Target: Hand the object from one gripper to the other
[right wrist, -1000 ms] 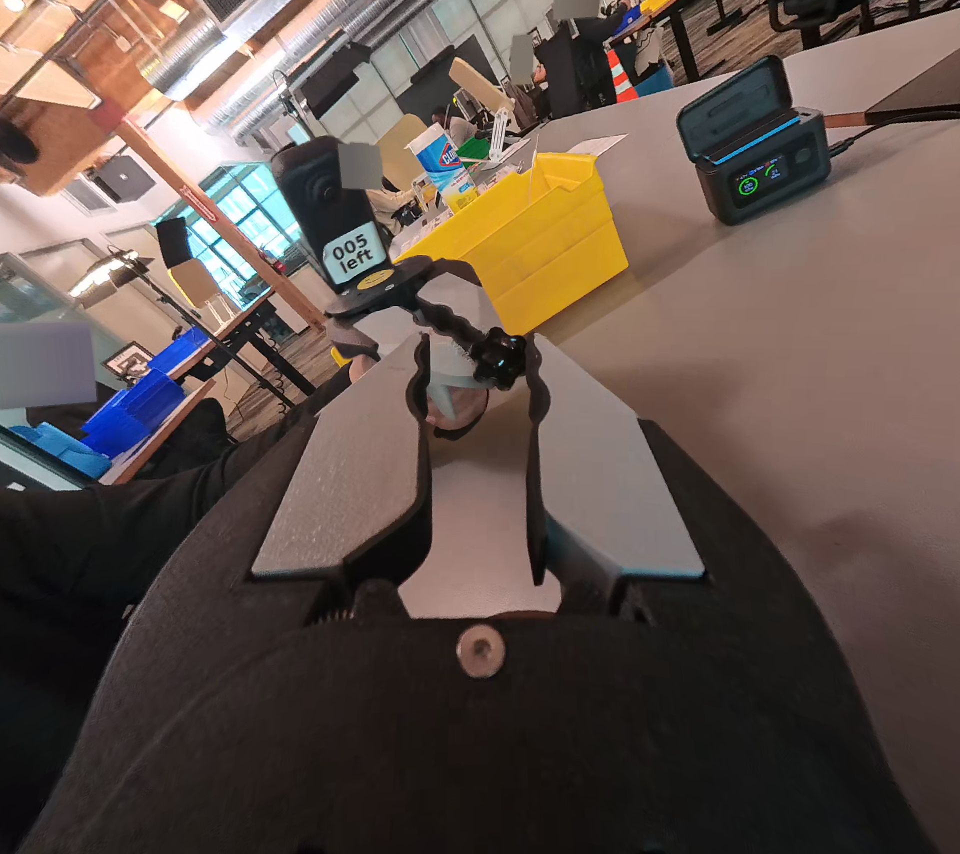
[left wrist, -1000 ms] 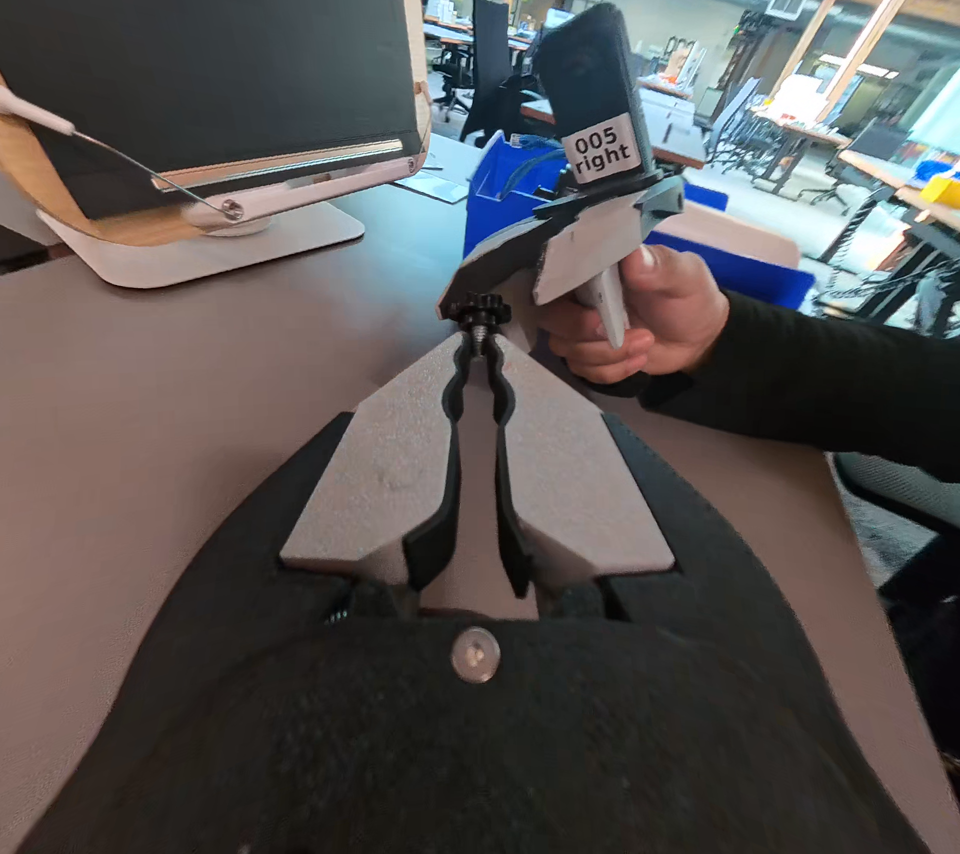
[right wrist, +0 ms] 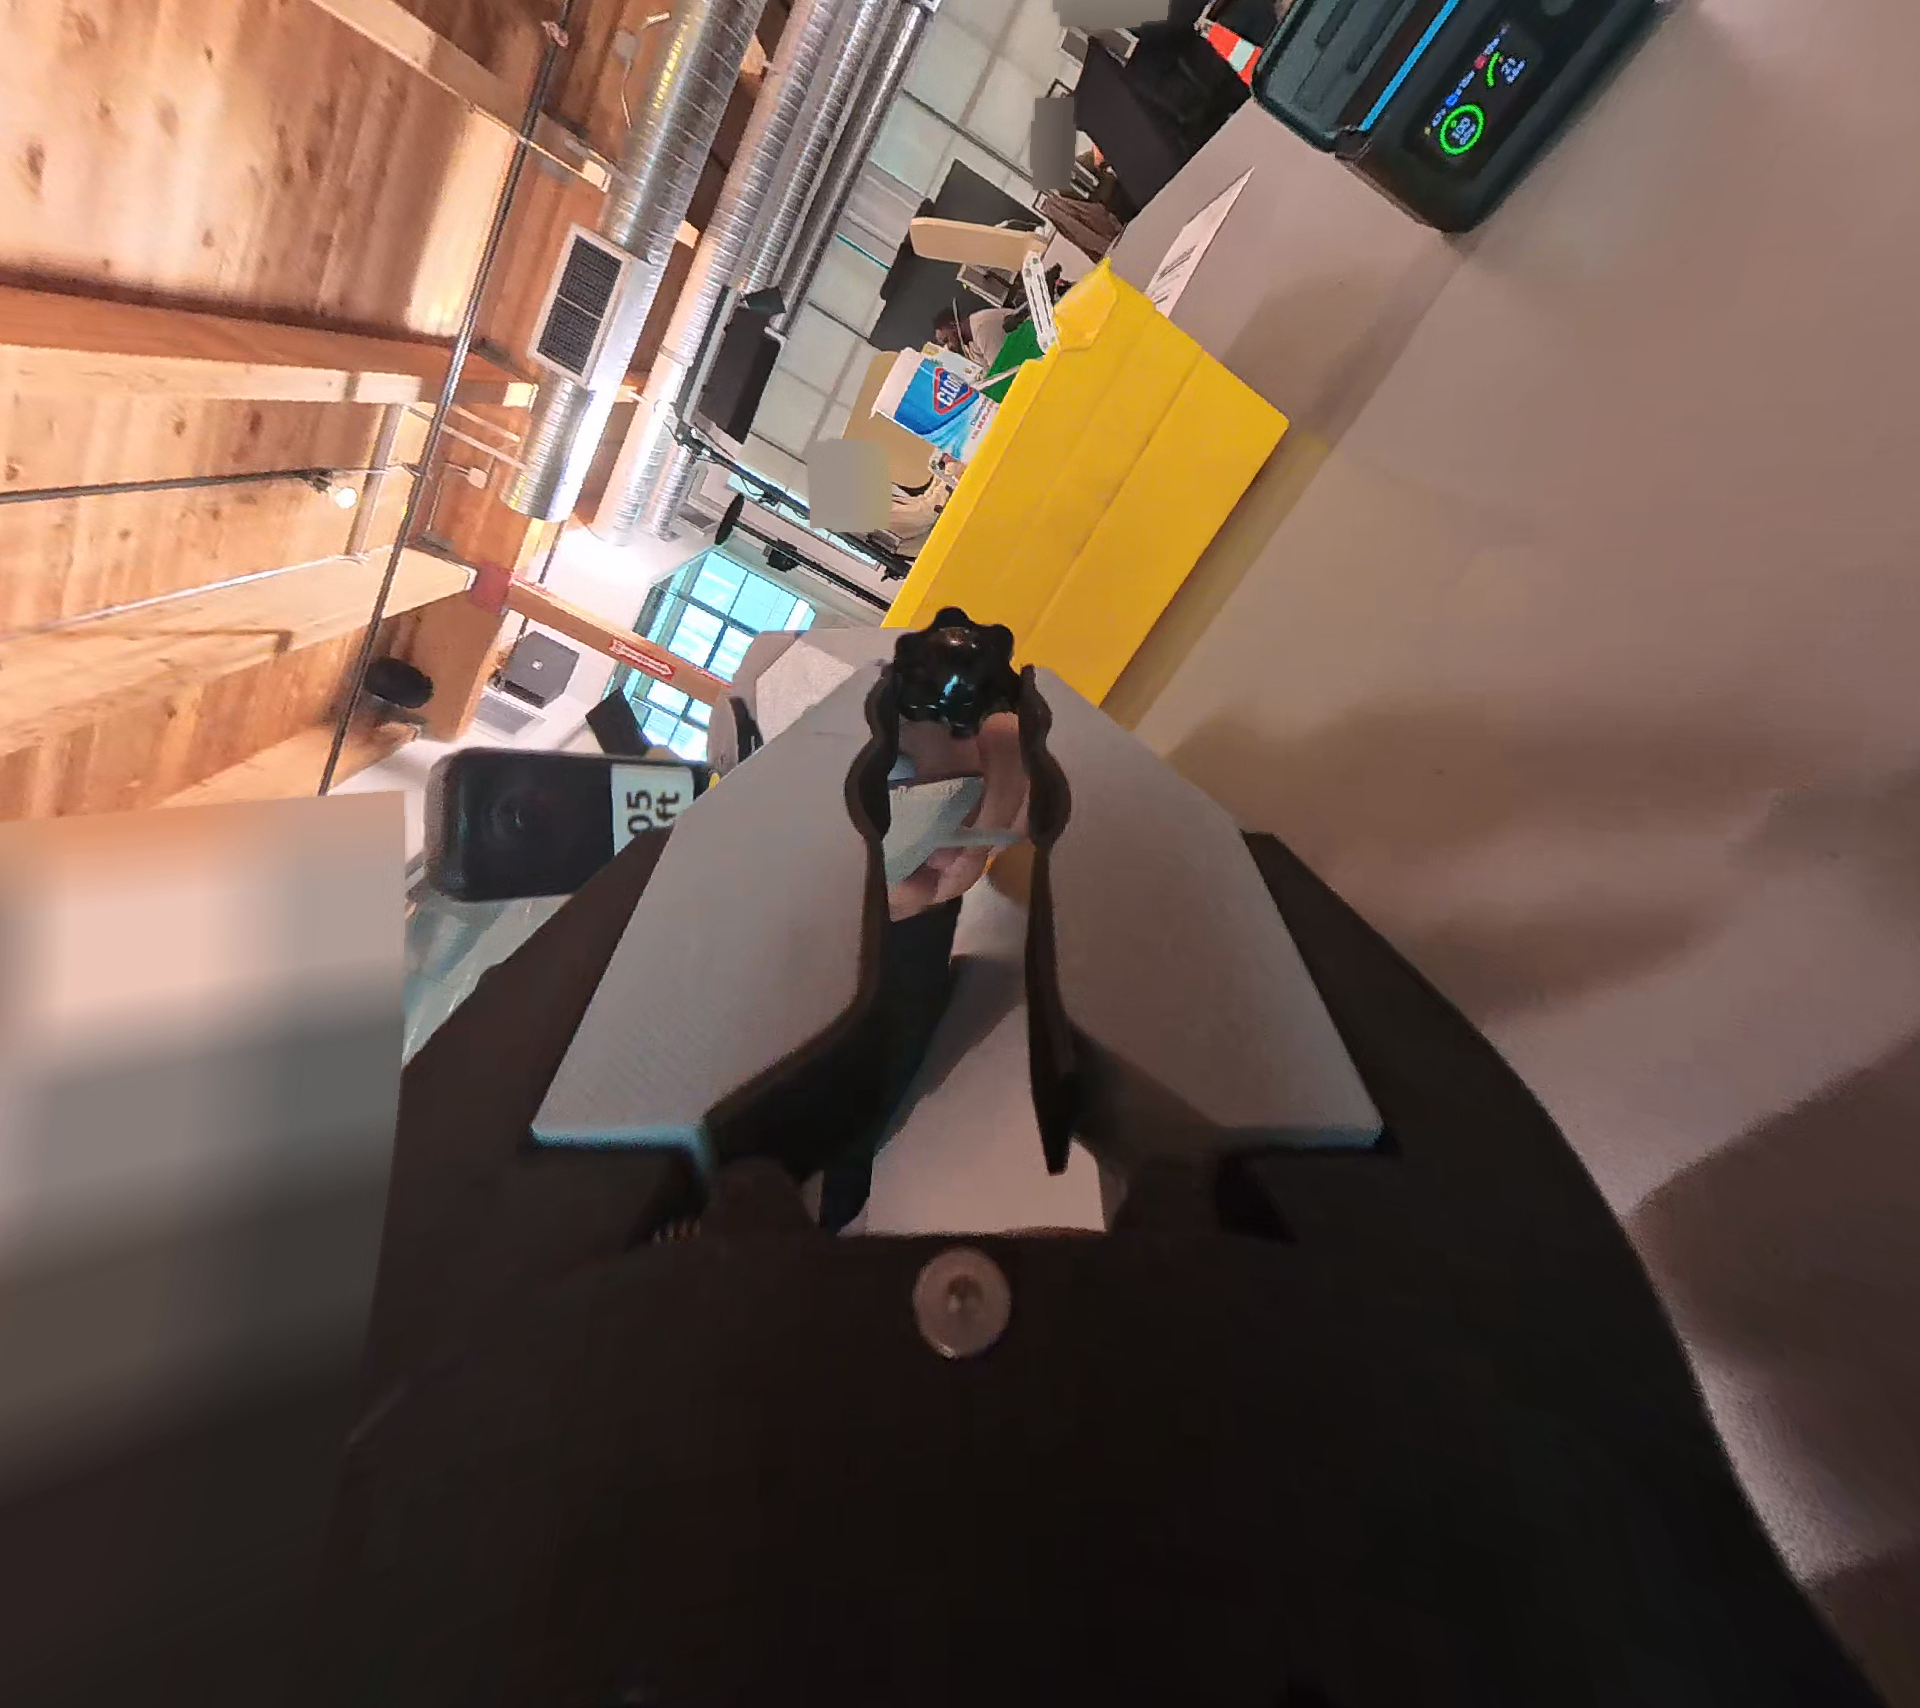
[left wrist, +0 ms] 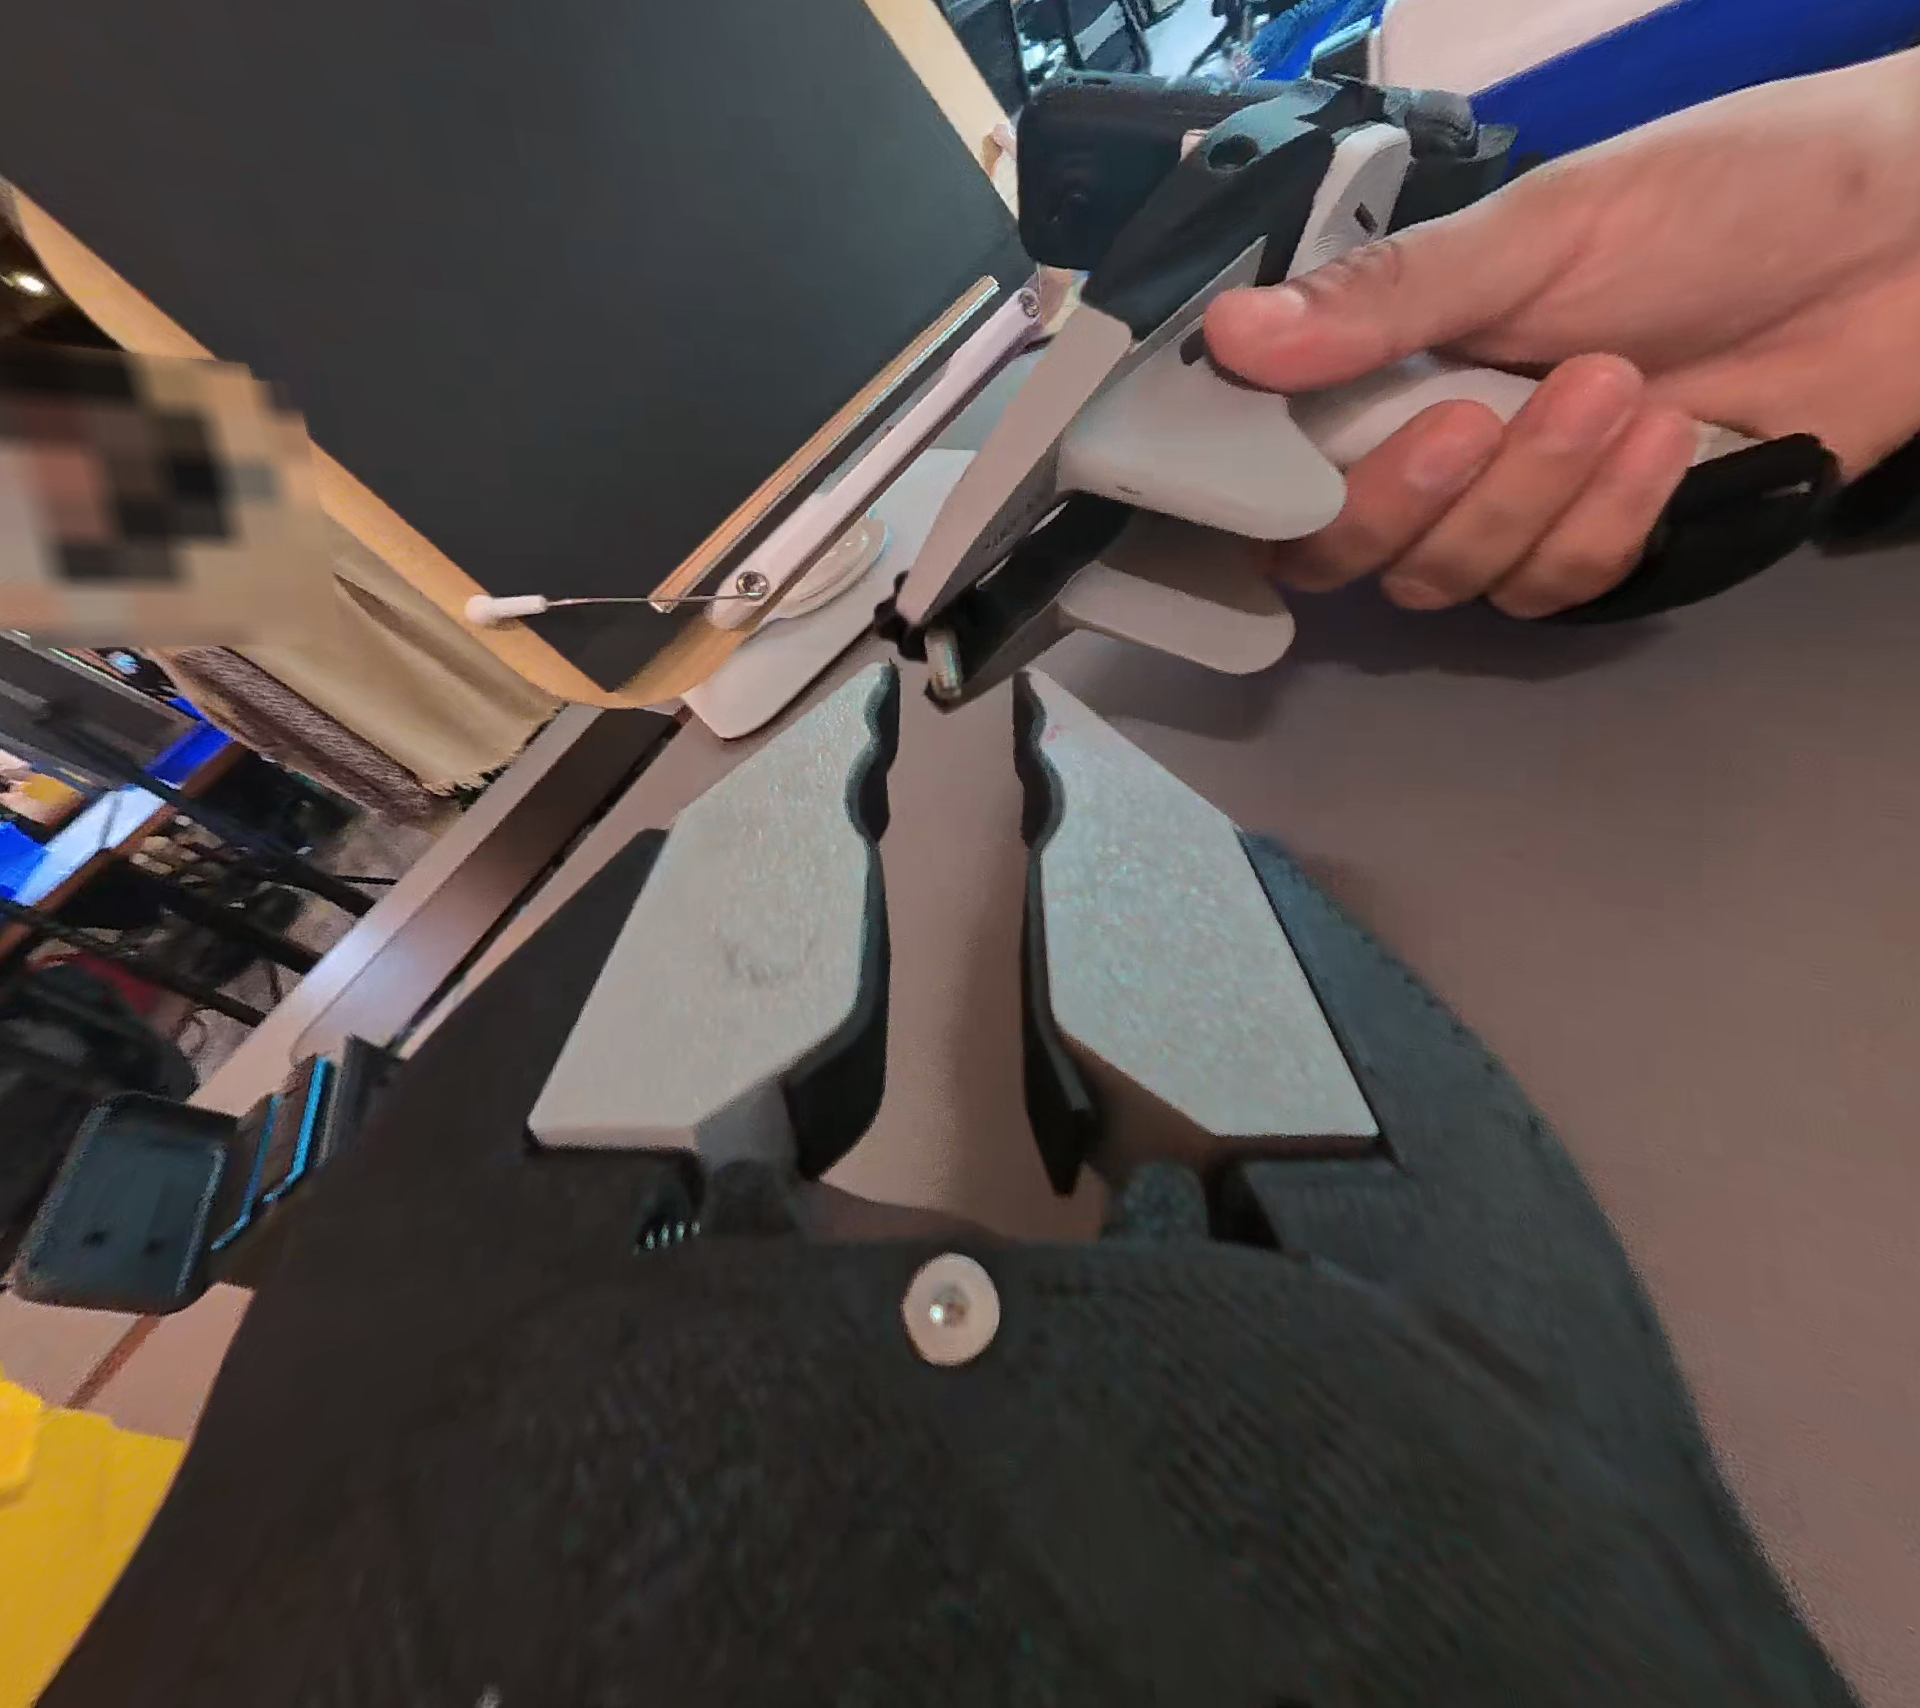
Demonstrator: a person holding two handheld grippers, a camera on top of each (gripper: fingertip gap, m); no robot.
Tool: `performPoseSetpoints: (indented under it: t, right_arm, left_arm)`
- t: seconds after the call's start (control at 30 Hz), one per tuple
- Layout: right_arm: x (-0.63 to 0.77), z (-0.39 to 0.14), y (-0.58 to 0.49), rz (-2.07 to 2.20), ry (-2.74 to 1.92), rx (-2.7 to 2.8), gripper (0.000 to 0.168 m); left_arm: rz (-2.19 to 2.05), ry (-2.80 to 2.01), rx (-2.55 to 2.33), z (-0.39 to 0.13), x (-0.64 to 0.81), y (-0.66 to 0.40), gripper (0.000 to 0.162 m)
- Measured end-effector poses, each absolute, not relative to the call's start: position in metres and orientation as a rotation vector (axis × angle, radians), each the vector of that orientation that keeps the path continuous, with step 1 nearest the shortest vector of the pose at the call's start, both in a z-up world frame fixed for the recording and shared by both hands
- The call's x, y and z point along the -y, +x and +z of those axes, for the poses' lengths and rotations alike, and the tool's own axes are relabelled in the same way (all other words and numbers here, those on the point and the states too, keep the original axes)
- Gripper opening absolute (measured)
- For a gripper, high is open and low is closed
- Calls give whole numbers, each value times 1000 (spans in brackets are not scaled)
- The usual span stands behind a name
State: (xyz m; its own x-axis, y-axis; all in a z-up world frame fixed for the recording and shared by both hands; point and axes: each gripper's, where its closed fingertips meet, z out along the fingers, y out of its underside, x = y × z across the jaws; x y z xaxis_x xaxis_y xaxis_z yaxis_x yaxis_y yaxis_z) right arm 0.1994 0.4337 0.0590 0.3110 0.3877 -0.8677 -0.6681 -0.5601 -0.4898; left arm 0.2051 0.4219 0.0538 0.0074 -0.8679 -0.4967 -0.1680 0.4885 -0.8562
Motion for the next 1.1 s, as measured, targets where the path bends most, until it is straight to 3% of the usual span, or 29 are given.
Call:
performPoseSetpoints:
  t: [0.1,0.2,0.4,0.8,1.1]
  right_arm:
    - [-434,57,194,1441,-1658,-260,20]
    - [-435,55,195,1450,-1658,-279,20]
    - [-435,56,195,1378,-1664,-234,20]
    - [-432,63,194,1150,-1688,-19,34]
    - [-431,71,199,1090,-1657,21,34]
  left_arm:
    - [-650,-927,-1471,54,-422,207,17]
    - [-578,-911,-1481,52,-427,207,4]
    - [-594,-953,-1475,54,-428,208,4]
    - [-1543,-1420,-1303,62,-426,200,3]
    - [-1779,-1462,-1247,69,-419,197,3]
